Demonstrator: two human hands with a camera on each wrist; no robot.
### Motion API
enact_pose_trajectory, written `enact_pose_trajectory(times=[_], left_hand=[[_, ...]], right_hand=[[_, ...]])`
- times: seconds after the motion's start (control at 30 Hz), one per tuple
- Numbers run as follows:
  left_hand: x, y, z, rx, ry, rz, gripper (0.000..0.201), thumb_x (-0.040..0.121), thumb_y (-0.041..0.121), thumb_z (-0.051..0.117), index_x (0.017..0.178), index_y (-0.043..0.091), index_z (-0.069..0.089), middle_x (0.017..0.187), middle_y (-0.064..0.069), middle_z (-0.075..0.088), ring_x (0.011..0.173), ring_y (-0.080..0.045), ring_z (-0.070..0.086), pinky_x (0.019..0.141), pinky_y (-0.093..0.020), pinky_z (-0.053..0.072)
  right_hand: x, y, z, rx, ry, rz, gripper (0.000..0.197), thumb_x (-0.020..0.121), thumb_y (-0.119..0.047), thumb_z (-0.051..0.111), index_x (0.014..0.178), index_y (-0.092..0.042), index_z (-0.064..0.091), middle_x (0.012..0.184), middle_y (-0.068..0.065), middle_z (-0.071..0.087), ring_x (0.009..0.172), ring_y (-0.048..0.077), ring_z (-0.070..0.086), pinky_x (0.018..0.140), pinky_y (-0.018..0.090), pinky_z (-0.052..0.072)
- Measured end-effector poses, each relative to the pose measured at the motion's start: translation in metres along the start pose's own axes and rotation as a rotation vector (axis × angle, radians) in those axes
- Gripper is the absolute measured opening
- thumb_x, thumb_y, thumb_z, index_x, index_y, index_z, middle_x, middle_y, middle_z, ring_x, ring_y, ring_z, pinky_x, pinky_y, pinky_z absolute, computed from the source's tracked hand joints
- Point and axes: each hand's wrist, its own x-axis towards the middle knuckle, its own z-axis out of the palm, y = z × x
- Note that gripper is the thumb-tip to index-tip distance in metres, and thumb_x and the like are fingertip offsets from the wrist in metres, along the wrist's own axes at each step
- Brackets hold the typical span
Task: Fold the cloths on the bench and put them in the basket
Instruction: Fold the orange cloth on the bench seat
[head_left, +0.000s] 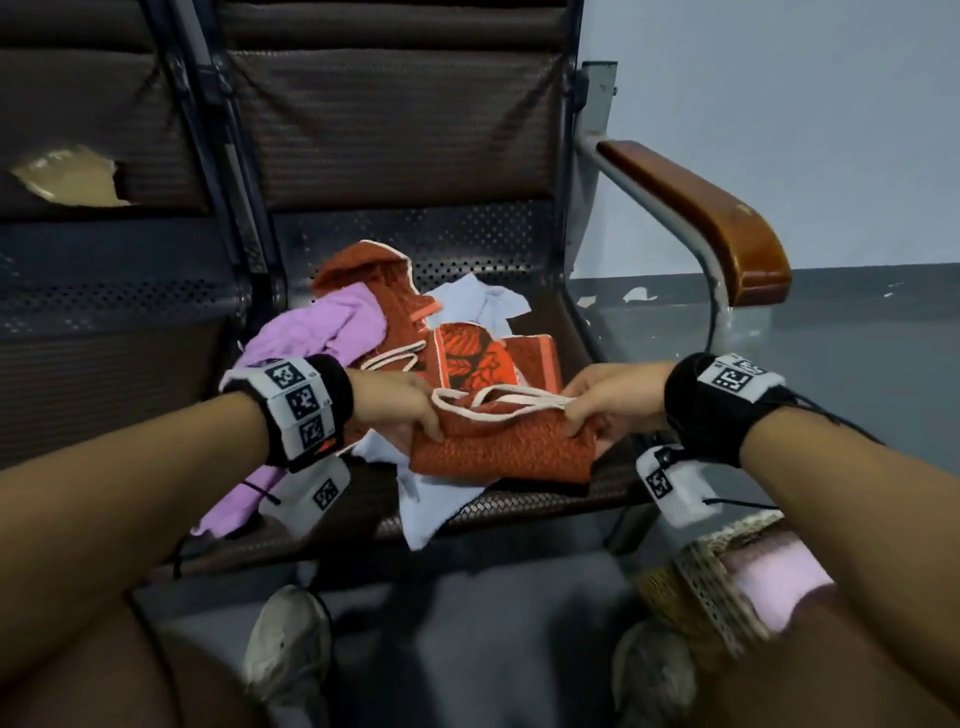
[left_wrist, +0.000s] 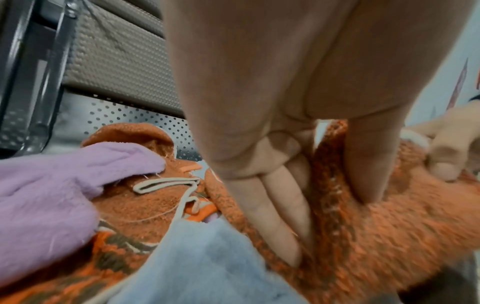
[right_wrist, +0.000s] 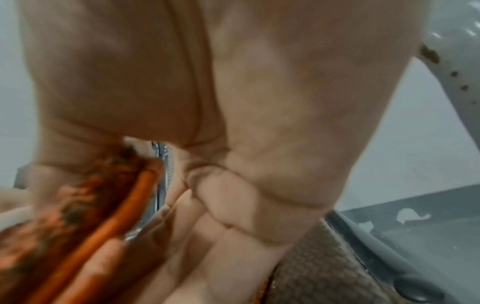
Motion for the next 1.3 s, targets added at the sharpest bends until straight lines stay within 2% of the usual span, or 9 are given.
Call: enact_pose_trajectory(times=[0.2,0.37,0.47,0.63,0.73,0.87,1.03,1.17,1.3], left_hand=[[0.027,0.0,-0.024,-0.244,0.274,0.014,0.012,0.09,0.006,0.061,0.084,0.015,0.056,0.068,-0.003,0.052,0.055,-0.015,0.052,0.045,-0.026,0.052],[0.073,-0.005,-0.032,-0.326,0.592,0.168,0.024,0.098,0.018,0.058,0.121,0.012,0.065,0.117,-0.011,0.07,0.108,-0.032,0.066,0.101,-0.044,0.051],[0.09,-0.003,-0.03,-0.203,0.745,0.163,0.036,0.098,0.027,0.058,0.131,0.013,0.06,0.115,-0.001,0.066,0.115,-0.027,0.062,0.101,-0.026,0.043],[0.098,-0.006,-0.021,0.173,0.934,0.14,0.052,0.081,0.03,0.071,0.127,0.019,0.05,0.125,-0.011,0.054,0.11,-0.028,0.056,0.096,-0.034,0.046],[0.088,-0.005,-0.014,0.309,0.778,0.332,0.041,0.079,0.032,0.075,0.116,0.022,0.06,0.121,-0.004,0.059,0.11,-0.021,0.058,0.094,-0.029,0.045],[0.076,-0.015,-0.007,0.556,0.445,0.333,0.075,0.075,0.039,0.08,0.142,0.02,0.049,0.134,-0.002,0.054,0.119,-0.019,0.055,0.103,-0.029,0.042],[0.071,-0.028,-0.004,0.606,0.438,0.294,0.069,0.081,0.009,0.07,0.143,0.021,0.043,0.114,-0.003,0.07,0.092,-0.018,0.07,0.085,-0.03,0.055],[0.066,-0.021,-0.005,0.602,0.564,0.304,0.055,0.081,0.02,0.068,0.133,0.022,0.052,0.108,-0.003,0.071,0.096,-0.022,0.066,0.086,-0.034,0.054],[0.053,-0.021,-0.005,0.489,0.486,0.381,0.064,0.071,0.032,0.084,0.126,0.023,0.053,0.11,0.002,0.068,0.096,-0.019,0.064,0.09,-0.034,0.051]], right_hand=[[0.025,-0.005,-0.01,0.247,0.321,-0.144,0.015,0.089,0.001,0.056,0.096,-0.01,0.063,0.082,0.005,0.062,0.074,0.013,0.061,0.068,0.027,0.05],[0.061,-0.009,-0.02,0.354,0.458,-0.168,0.014,0.091,-0.012,0.066,0.105,-0.01,0.069,0.104,0.006,0.074,0.092,0.018,0.071,0.075,0.03,0.058],[0.084,-0.01,-0.023,0.147,0.642,-0.185,0.004,0.094,-0.014,0.066,0.092,-0.017,0.068,0.107,0.011,0.074,0.096,0.023,0.072,0.091,0.04,0.058],[0.111,0.0,-0.03,-0.295,0.811,-0.061,0.029,0.09,-0.03,0.069,0.109,-0.008,0.068,0.107,0.01,0.073,0.103,0.029,0.068,0.092,0.032,0.051],[0.103,-0.002,-0.029,-0.533,0.897,-0.122,0.06,0.085,-0.032,0.07,0.138,-0.014,0.051,0.127,0.013,0.06,0.116,0.028,0.059,0.099,0.031,0.045],[0.083,-0.002,-0.014,-0.757,0.672,-0.449,0.042,0.087,-0.041,0.067,0.126,-0.024,0.065,0.126,0.001,0.063,0.112,0.017,0.061,0.1,0.028,0.046],[0.077,0.015,0.005,-0.997,0.387,-0.274,0.068,0.094,-0.033,0.065,0.153,-0.016,0.038,0.158,0.007,0.04,0.143,0.023,0.04,0.117,0.028,0.029],[0.064,0.009,0.0,-0.9,0.526,-0.344,0.028,0.098,-0.02,0.052,0.123,-0.018,0.065,0.116,0.005,0.072,0.11,0.028,0.065,0.097,0.03,0.047],[0.04,0.006,-0.01,-0.774,0.577,-0.353,0.013,0.094,-0.023,0.055,0.095,-0.026,0.068,0.083,-0.005,0.069,0.082,0.019,0.066,0.074,0.027,0.044]])
